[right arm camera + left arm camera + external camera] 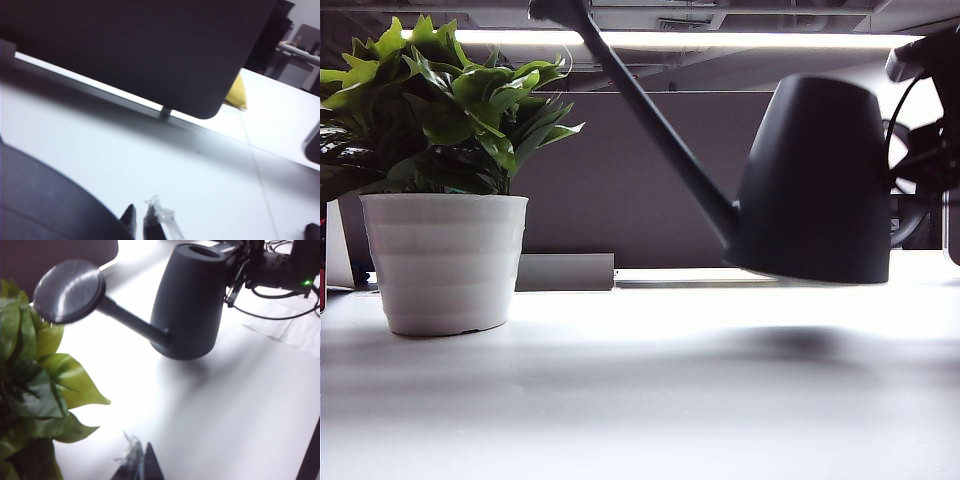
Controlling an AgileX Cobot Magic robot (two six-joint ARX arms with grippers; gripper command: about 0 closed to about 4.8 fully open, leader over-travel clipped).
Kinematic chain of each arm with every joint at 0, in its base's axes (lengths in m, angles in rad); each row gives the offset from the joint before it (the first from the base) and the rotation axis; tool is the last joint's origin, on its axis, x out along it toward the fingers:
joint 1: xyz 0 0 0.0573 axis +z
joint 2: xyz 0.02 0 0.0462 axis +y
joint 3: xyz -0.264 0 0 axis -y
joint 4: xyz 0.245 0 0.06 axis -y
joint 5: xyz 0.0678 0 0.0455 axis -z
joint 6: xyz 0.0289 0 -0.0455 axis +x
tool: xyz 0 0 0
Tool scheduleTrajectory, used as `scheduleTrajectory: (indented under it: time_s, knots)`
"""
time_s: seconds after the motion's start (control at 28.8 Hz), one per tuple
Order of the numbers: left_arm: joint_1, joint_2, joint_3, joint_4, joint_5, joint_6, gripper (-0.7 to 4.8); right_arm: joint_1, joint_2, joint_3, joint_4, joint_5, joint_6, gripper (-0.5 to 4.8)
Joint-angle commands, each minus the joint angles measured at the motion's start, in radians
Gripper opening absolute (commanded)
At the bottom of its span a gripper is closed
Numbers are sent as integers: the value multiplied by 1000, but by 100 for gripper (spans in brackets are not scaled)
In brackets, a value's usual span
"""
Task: Pick up the watering can from the table, water the potted plant, and put the can back.
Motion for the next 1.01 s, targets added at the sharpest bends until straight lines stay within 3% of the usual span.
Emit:
scheduleTrajectory:
  time_s: [0.03,0.24,0.56,1.01]
  knots:
    - [-7,-2,-8,31,-6,3,-5,0,64,8,118,-9,5,-5]
    - [-8,-2,-8,31,11,-55,-5,1,152,8,201,-13,4,-5]
    - [-8,-1,-8,31,13,-51,-5,1,180,8,240,-58,-61,-5]
    - [-8,3,-16,14,13,-46,-5,2,180,8,143,-57,-79,-5]
